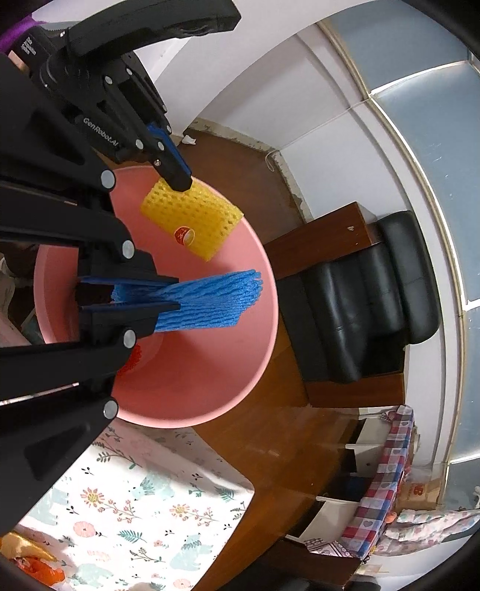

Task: Collect trash
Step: 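Open the left tool to drop the yellow net while the right tool drops the blue net, then move both open tools back over the trash on the table, then grasp the pink candy wrapper with the left tool while the right tool grasps the clear bubble wrap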

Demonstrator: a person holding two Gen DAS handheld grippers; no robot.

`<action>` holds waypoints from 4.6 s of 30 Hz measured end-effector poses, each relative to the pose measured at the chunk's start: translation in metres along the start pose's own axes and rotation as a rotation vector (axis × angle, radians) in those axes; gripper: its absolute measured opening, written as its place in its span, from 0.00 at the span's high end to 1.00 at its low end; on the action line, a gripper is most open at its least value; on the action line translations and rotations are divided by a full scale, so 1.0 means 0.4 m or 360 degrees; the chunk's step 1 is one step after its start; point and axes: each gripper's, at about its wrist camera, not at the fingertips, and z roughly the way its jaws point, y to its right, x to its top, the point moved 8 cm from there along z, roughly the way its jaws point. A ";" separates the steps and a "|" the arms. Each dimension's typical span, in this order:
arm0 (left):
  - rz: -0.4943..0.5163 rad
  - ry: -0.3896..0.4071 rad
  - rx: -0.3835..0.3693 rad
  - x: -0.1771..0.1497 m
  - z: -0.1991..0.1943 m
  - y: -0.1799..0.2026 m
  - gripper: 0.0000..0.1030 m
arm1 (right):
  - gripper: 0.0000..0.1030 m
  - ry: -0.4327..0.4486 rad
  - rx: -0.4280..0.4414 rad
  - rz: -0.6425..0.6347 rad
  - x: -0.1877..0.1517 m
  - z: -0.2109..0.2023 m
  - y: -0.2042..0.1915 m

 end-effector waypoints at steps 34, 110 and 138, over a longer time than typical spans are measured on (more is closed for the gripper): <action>0.0000 0.0005 -0.0027 0.004 0.010 0.006 0.65 | 0.64 0.0034 -0.0044 0.0045 -0.005 0.039 0.016; 0.1001 -0.0394 -0.0933 -0.345 -0.167 0.825 0.65 | 0.61 0.0308 -0.0751 0.0703 -0.413 -0.593 0.725; 0.0868 -0.0392 -0.0942 -0.313 -0.171 0.755 0.93 | 0.53 0.0312 -0.0624 0.0686 -0.327 -0.529 0.810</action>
